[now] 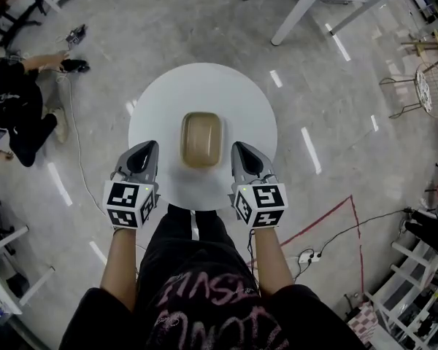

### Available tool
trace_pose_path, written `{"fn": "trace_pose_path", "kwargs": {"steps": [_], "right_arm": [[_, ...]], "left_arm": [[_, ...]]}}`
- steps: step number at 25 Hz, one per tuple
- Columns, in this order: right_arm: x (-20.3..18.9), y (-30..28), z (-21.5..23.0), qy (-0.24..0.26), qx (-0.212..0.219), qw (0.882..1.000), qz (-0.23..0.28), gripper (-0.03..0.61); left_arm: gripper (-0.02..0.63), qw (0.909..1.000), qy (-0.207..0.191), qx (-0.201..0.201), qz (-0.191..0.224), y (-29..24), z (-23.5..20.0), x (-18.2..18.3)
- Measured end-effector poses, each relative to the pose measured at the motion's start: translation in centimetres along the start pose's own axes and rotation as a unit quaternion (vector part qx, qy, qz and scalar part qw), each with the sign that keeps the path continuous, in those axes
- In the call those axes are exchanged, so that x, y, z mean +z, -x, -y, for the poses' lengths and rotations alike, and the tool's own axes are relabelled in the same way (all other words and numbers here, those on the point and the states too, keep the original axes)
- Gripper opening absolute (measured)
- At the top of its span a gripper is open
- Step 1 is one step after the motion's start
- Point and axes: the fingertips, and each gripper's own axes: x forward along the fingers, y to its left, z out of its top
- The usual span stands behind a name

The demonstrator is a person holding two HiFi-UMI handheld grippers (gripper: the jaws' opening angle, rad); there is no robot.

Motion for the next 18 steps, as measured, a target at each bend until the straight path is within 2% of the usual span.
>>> {"fn": "trace_pose_path", "kwargs": {"steps": [18], "right_arm": [[-5.5, -3.4, 0.8, -0.027, -0.005, 0.999, -0.045, 0.012]], "left_arm": [[-0.005, 0.9992, 0.006, -0.018, -0.036, -3.7, -0.9, -4.2]]}}
